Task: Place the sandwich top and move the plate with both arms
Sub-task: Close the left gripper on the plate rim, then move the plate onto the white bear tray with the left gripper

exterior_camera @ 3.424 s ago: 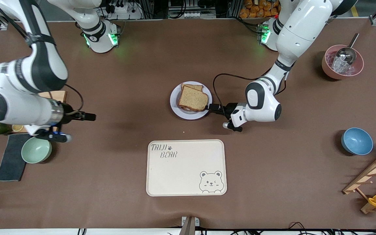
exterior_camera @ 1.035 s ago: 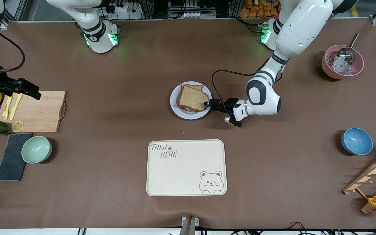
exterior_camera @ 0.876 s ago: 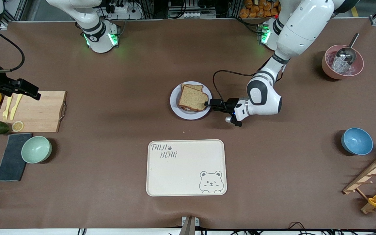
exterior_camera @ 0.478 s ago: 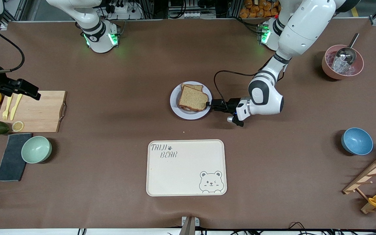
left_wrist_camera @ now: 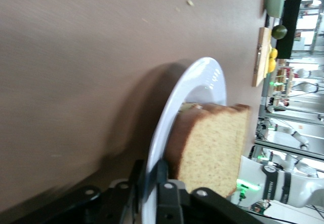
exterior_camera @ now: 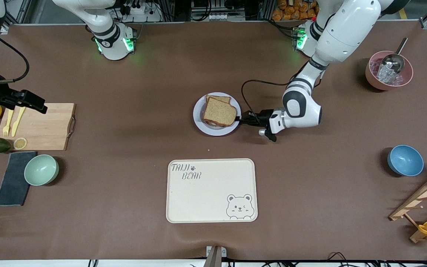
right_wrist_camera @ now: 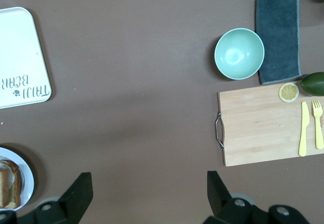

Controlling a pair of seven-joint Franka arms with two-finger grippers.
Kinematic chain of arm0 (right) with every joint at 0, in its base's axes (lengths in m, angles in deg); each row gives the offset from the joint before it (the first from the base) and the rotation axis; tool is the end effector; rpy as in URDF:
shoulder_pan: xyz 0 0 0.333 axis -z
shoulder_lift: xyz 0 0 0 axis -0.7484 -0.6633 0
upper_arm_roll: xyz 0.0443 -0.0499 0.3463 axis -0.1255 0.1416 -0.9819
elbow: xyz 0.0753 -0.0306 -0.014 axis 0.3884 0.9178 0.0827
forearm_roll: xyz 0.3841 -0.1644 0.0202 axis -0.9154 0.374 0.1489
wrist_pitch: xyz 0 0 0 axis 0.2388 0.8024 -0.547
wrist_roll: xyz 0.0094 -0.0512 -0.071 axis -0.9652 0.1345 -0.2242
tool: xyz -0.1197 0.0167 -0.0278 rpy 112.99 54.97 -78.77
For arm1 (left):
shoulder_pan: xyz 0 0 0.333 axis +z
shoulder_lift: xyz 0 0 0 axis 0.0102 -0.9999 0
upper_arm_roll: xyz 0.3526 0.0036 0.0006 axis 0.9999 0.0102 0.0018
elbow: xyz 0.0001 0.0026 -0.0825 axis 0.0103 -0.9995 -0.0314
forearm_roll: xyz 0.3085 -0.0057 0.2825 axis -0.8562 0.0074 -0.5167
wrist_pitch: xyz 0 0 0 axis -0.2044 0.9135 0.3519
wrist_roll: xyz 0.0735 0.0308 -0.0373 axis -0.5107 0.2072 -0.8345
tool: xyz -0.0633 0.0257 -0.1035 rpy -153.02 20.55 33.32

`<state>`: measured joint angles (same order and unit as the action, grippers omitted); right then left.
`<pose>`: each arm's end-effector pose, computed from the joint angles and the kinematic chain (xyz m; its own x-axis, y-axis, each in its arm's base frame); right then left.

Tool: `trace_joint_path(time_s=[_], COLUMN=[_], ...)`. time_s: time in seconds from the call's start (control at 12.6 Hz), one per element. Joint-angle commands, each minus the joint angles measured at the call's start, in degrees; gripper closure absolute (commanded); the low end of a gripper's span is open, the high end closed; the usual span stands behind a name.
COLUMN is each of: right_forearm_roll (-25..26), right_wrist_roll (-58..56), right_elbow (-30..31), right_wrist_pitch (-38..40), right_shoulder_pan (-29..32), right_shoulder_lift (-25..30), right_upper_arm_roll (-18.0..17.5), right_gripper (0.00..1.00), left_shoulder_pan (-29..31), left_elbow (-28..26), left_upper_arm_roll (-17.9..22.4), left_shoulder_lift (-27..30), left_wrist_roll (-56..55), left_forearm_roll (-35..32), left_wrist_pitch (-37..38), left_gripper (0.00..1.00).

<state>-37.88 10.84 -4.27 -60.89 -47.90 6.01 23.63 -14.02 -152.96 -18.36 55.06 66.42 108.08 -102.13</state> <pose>0.6033 0.0161 0.6363 0.9896 -0.1360 -0.0458 -0.1356 -0.9907 0.0131 0.4728 -0.3219 0.1135 0.9834 -0.1607 -0.0837 -0.0091 -0.5050 0.8631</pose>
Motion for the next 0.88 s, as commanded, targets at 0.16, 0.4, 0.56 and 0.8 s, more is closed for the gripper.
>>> trace_joint_path(time_s=[0.16,0.4,0.56,0.8], right_forearm_roll=[0.6,0.6,0.6,0.6], right_wrist_roll=[0.3,0.3,0.3,0.3], right_elbow=[1.6,1.6,1.6,1.6], right_wrist_pitch=[0.1,0.2,0.2,0.2], right_shoulder_pan=[-0.5,-0.5,-0.5,-0.5], right_shoulder_lift=[1.6,1.6,1.6,1.6], right_upper_arm_roll=[0.5,0.5,0.5,0.5], right_gripper=[0.00,0.00,0.00,0.00], left_shoulder_pan=[-1.5,-1.0,0.2,2.0], left_elbow=[0.2,0.3,0.3,0.3], left_upper_arm_roll=[-2.7,-2.7,-2.8,-2.8], left_shoulder_lift=[0.0,0.1,0.2,-0.1], left_wrist_roll=[1.5,2.2,5.3,10.8], left_forearm_roll=[5.5,6.6,10.1,16.4], left_wrist_pitch=[-0.9,-0.9,-0.5,5.3], left_gripper=[1.00,1.00,1.00,1.00])
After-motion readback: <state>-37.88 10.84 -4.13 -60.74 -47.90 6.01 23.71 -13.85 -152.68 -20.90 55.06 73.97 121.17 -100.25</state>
